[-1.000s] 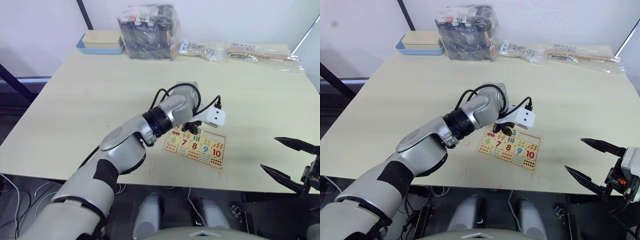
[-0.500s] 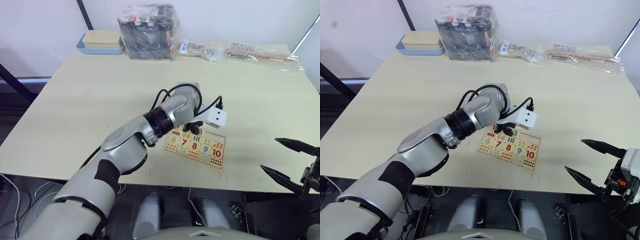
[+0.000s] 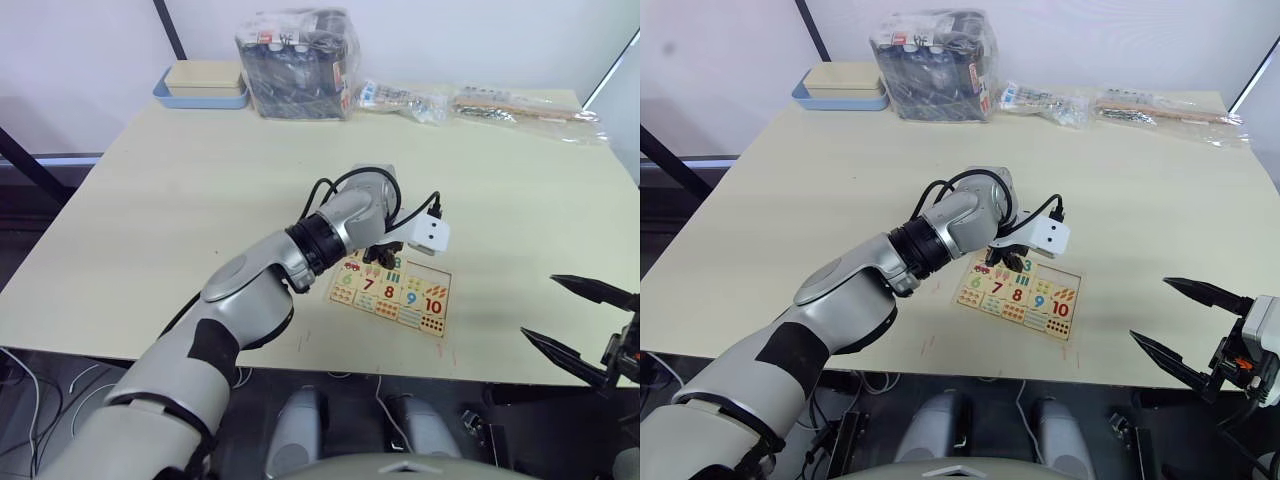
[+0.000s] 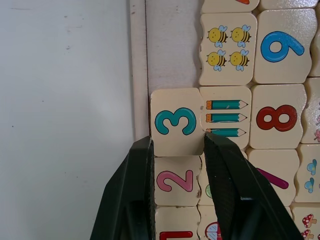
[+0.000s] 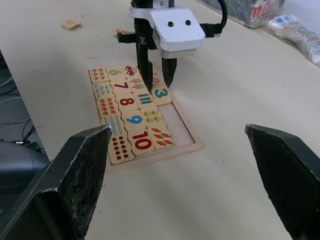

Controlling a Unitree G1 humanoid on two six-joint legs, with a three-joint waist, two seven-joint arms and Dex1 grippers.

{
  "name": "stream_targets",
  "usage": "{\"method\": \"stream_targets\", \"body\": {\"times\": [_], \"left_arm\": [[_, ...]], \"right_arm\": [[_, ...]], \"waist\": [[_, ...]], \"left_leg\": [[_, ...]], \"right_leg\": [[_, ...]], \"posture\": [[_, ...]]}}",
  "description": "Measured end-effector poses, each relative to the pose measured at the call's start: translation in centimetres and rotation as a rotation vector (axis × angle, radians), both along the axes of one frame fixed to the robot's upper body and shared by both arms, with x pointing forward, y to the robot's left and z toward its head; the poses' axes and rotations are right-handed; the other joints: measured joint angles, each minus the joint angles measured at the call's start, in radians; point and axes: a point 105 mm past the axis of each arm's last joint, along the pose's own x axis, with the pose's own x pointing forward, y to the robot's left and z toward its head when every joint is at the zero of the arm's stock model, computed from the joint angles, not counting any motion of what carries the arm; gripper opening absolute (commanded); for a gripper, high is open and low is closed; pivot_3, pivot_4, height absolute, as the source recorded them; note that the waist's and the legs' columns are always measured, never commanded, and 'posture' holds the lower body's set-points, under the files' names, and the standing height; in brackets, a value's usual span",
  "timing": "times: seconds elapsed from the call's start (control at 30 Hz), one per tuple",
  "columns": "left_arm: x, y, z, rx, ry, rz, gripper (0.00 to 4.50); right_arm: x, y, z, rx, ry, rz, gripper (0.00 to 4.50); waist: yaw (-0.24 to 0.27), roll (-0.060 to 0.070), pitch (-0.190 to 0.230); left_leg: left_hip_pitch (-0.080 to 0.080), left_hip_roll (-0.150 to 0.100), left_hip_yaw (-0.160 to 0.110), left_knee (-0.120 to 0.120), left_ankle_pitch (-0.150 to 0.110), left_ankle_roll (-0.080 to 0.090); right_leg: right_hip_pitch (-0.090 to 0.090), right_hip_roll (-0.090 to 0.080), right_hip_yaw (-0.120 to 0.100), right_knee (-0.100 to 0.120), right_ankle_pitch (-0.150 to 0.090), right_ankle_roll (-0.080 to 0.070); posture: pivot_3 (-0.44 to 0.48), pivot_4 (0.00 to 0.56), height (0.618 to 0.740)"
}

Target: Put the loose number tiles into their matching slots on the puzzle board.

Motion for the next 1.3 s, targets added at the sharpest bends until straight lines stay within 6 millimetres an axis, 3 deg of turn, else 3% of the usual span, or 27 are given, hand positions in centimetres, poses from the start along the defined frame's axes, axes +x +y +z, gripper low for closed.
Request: {"method": "stream_targets", "body": {"times": [0.13,0.2,0.27,0.33,0.53,0.67,0.8,1.1,1.17,1.3], "left_arm": [[0.0,0.0,0.0,-0.006,0.004,0.002,0.93],[0.0,0.0,0.0,-0.008,0.005,0.002,1.95],[0.0,-0.1,0.0,-0.015,0.006,0.001,2.63],[0.0,-0.1,0.3,-0.029,0.008,0.001,3.7],[0.0,-0.1,1.2,-0.096,0.047,0.018,3.7],[0.0,0.4,3.4,-0.227,0.129,0.056,3.7],[0.5,0.0,6.3,-0.477,0.156,0.016,3.7],[2.0,1.3,4.3,-0.578,0.132,-0.003,3.7],[2.2,1.2,3.9,-0.588,0.113,-0.021,3.16],[2.6,1.2,2.8,-0.6,0.095,-0.03,1.6]], "right_arm": [[-0.1,0.3,0.1,-0.005,-0.007,0.01,4.5],[-0.1,0.3,0.1,-0.004,-0.007,0.01,4.5],[-0.1,0.3,0.1,-0.004,-0.007,0.009,4.5],[-0.1,0.3,0.1,-0.004,-0.007,0.009,4.5],[-0.1,0.3,0.1,-0.001,-0.009,0.004,4.5],[-0.1,0.3,0.1,0.004,-0.011,-0.004,4.5],[0.0,0.3,0.0,0.007,-0.011,-0.006,4.5],[-0.1,0.5,-0.2,0.015,-0.007,-0.008,4.5],[-0.1,0.5,-0.2,0.016,-0.006,-0.009,4.5],[-0.2,0.6,-0.2,0.019,-0.006,-0.01,4.5]], "waist": [[0.0,0.0,0.0],[0.0,0.0,0.0],[0.0,0.0,0.0],[0.0,0.0,0.0],[-0.001,0.0,0.0],[-0.001,0.0,0.0],[-0.001,0.001,0.0],[0.0,0.001,0.0],[0.0,0.001,0.0],[0.0,0.001,0.0]], "left_leg": [[0.0,0.0,0.0,0.0,0.0,0.0],[0.0,0.0,0.0,0.0,0.0,0.0],[0.0,0.0,0.0,0.0,0.0,0.0],[0.0,0.0,0.0,0.0,0.0,0.0],[0.0,0.0,0.0,0.0,0.0,0.0],[0.0,0.0,0.0,0.0,0.0,0.0],[0.0,0.0,-0.001,0.001,0.0,0.0],[0.0,0.0,-0.001,0.003,0.0,0.0],[0.0,-0.001,-0.001,0.003,0.0,0.0],[0.001,-0.001,-0.001,0.003,0.0,0.0]], "right_leg": [[0.0,0.0,0.0,0.0,0.0,0.0],[0.0,0.0,0.0,0.0,0.0,0.0],[0.0,0.0,0.0,0.0,0.0,0.0],[0.0,0.0,0.0,0.0,0.0,0.0],[0.0,0.0,0.0,0.0,0.0,0.0],[0.0,0.0,0.0,0.0,0.0,0.0],[0.001,0.0,-0.001,0.0,0.0,0.0],[0.001,0.0,-0.001,0.002,0.001,-0.001],[0.002,0.0,0.0,0.002,0.001,-0.001],[0.002,0.0,0.0,0.003,0.001,-0.001]], "posture": [[0.0,0.15,0.74],[0.0,0.15,0.74],[0.0,0.15,0.74],[0.0,0.15,0.74],[0.0,0.15,0.74],[0.0,0.15,0.74],[0.0,0.15,0.74],[0.0,0.15,0.74],[0.0,0.15,0.74],[0.0,0.15,0.74]]}}
